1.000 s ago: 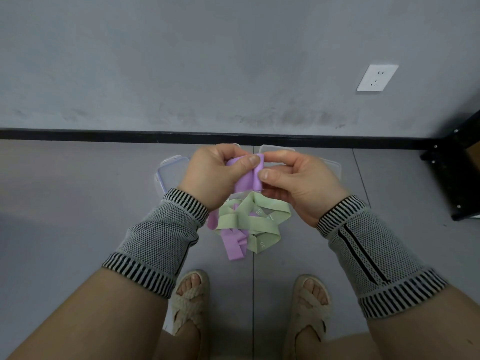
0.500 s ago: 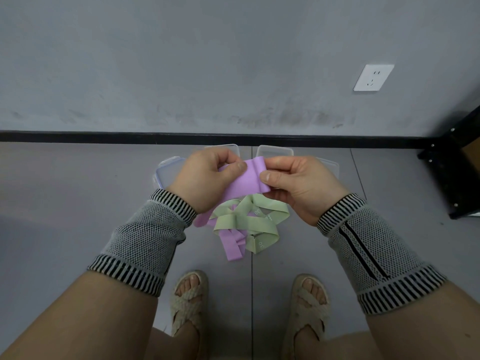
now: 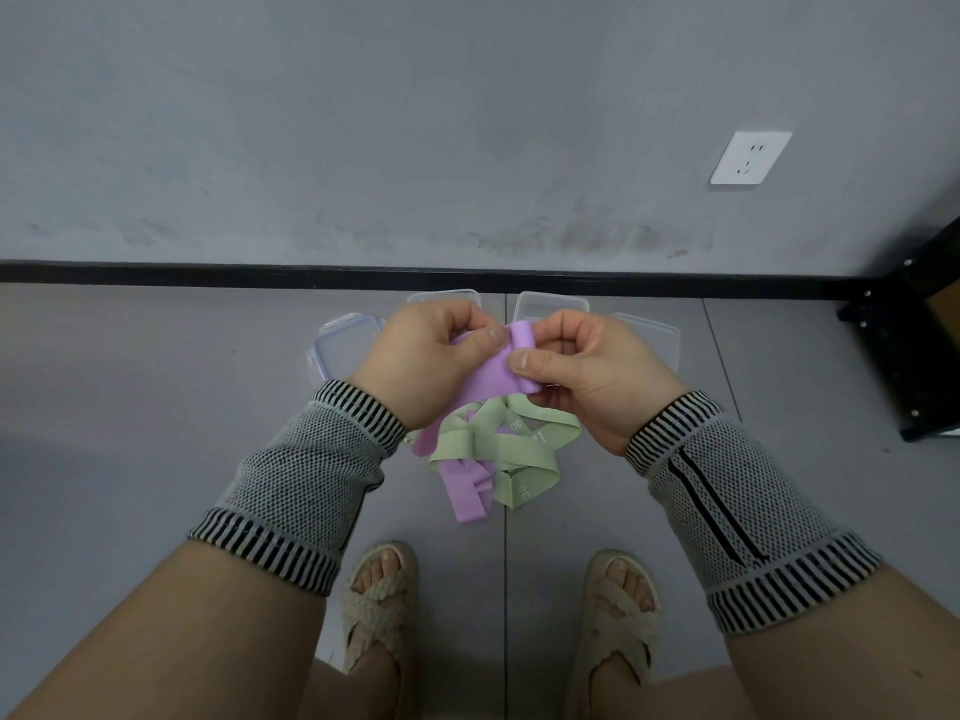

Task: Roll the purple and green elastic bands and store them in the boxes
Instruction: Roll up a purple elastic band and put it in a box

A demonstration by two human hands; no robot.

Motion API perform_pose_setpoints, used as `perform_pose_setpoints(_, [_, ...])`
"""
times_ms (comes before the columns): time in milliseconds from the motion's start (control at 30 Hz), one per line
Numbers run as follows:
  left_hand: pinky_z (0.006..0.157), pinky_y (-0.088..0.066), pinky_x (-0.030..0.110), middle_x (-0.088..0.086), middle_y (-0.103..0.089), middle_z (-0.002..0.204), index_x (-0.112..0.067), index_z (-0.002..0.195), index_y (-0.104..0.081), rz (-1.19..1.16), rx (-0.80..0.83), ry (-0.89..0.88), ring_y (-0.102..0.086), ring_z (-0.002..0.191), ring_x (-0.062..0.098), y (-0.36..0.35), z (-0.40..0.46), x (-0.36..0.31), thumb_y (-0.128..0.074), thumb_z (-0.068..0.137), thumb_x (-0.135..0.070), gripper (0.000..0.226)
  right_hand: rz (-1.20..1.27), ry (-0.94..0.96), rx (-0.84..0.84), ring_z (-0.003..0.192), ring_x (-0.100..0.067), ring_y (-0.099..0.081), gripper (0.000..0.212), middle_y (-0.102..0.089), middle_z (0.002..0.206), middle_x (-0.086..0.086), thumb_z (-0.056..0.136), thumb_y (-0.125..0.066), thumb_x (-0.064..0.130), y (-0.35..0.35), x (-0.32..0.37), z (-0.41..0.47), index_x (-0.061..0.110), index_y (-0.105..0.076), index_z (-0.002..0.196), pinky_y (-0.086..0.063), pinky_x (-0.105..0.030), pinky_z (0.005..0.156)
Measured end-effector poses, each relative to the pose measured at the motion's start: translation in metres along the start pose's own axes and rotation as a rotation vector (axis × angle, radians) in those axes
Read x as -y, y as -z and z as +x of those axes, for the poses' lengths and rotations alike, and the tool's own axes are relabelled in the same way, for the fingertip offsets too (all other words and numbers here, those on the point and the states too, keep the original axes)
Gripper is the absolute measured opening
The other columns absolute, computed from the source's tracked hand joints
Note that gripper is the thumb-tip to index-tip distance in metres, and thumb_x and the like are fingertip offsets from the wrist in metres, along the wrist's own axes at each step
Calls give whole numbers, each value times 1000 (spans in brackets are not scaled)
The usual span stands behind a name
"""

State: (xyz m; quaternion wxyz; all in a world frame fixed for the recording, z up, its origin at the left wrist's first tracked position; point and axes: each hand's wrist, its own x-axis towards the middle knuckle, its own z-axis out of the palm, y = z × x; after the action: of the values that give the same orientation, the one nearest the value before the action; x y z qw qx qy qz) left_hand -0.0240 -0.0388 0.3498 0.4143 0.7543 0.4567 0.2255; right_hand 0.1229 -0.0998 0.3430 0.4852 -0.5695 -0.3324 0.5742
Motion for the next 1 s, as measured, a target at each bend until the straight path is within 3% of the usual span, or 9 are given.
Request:
perform_pose_setpoints(233, [61,-50,32,11,-69,78,-12,76,-66,-75,-4,24,-59,65,15,-3,-1,-4,-65,85,-28,18,-45,36,-38,54,-15,-57,21,-60,68,-11,73,-73,-4,-1,0,-1,5,-58,84,-49,-23,53])
perform_pose_setpoints(433, [55,-46,28,15,-69,79,-9,78,-66,-65,-43,26,-56,63,14,1,-2,-5,-64,86,-28,21,113,39,67,68,-20,-65,17,-70,80,-11,81,-63,-1,2,2,-4,6,-65,95,-57,-32,69])
perform_pose_setpoints(667, [67,-52,34,12,-70,83,-12,82,-67,-39,-25,19,-63,73,23,-1,-1,-2,-64,86,-27,16,-18,42,88,71,-19,-64,23,-69,85,-18,85,-58,-6,1,2,-5,12,-68,95,-57,-33,76])
perform_pose_setpoints(800, [64,-45,21,1,-67,76,-22,80,-64,78,20,27,-56,67,10,3,0,3,-63,86,-25,7,-22,10,84,69,-17,-64,22,-68,83,-15,86,-56,-8,7,1,-5,8,-67,96,-57,-27,71])
perform_pose_setpoints(867, [57,-38,10,-9,-60,66,-26,74,-60,166,41,6,-51,60,3,5,0,4,-62,87,-24,13,-40,-5,83,66,-15,-64,21,-68,81,-12,85,-57,-7,8,1,-5,7,-67,97,-57,-24,67])
perform_pose_setpoints(1000, [51,-34,8,-12,-52,61,-28,73,-52,265,49,-24,-46,56,0,4,1,2,-56,91,-25,19,-50,-10,62,59,-12,-63,19,-67,76,-10,84,-59,-6,9,2,-5,8,-66,95,-55,-21,61])
